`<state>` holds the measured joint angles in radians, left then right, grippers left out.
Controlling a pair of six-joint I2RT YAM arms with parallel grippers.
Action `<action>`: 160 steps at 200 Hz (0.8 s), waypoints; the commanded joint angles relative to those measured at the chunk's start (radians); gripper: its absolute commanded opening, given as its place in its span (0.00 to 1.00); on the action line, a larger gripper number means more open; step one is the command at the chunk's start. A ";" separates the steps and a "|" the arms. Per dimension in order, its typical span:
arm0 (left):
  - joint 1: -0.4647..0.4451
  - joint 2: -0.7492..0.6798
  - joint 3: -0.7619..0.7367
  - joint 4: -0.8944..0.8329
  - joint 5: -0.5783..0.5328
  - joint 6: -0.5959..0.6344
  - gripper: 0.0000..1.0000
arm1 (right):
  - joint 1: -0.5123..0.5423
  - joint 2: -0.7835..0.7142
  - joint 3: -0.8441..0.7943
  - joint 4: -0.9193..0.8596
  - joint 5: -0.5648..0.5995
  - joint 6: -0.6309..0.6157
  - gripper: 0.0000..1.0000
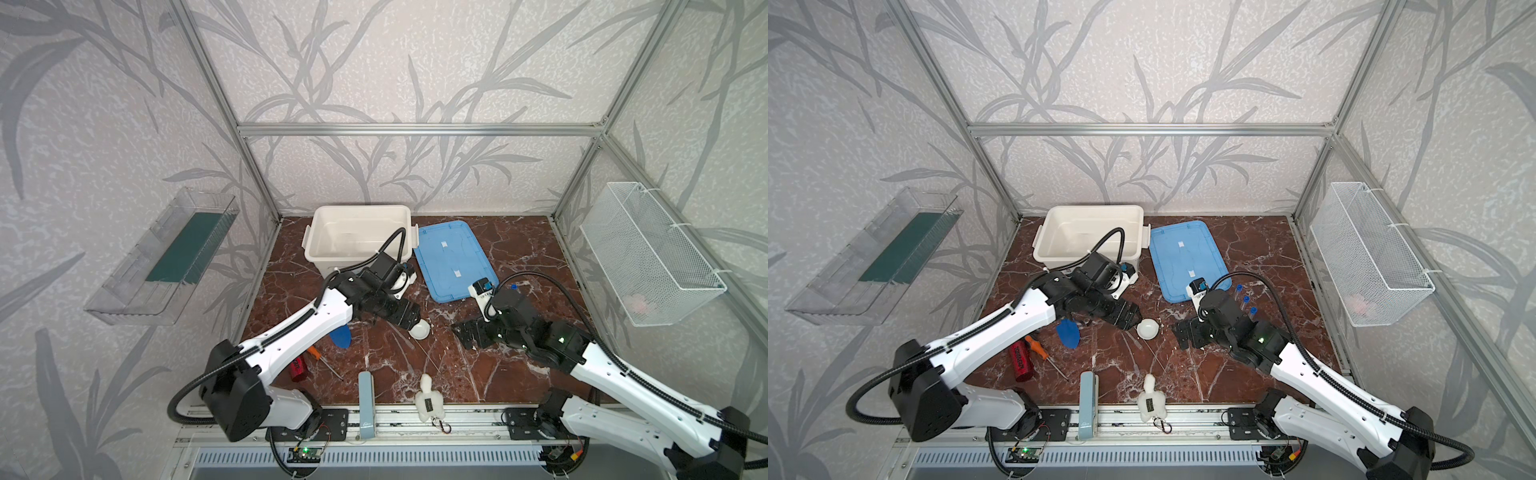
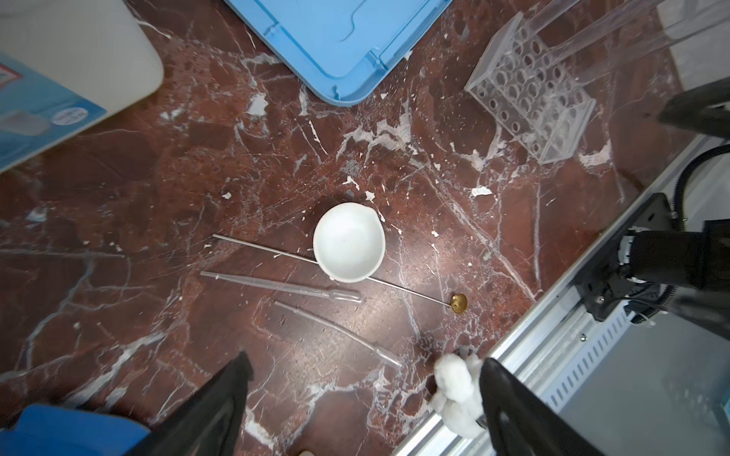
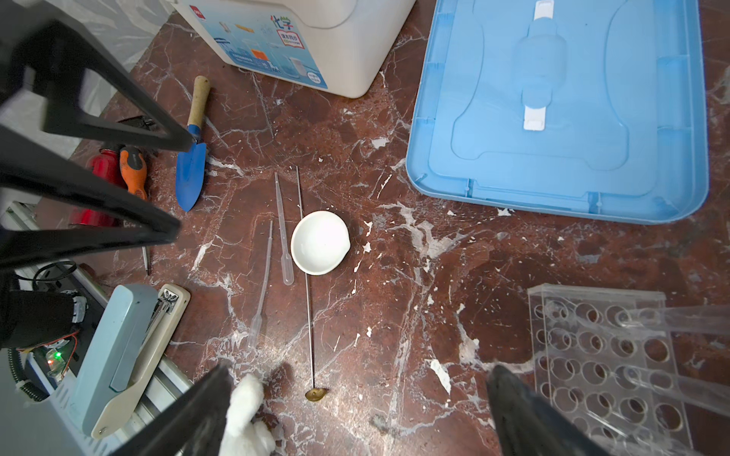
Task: Organize the chemistry lab equipment
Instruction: 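Move the left gripper down over the white porcelain dish while the right lowers nearby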
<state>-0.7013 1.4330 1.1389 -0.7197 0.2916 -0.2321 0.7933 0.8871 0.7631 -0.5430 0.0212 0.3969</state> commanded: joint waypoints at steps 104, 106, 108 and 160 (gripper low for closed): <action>-0.063 0.290 -0.010 0.210 -0.039 0.020 0.87 | -0.003 -0.014 -0.039 0.026 0.006 0.039 0.99; -0.063 0.292 -0.010 0.212 -0.039 0.020 0.87 | -0.004 -0.012 -0.039 0.026 0.005 0.039 0.99; -0.063 0.294 -0.010 0.214 -0.040 0.020 0.87 | -0.004 -0.011 -0.037 0.027 0.005 0.039 0.99; -0.062 0.347 0.012 0.217 -0.048 0.038 0.87 | -0.004 0.005 -0.043 0.037 0.009 0.033 0.99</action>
<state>-0.7647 1.7561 1.1168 -0.5117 0.2451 -0.2276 0.7925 0.8898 0.7311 -0.5232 0.0216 0.4271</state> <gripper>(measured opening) 0.876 0.991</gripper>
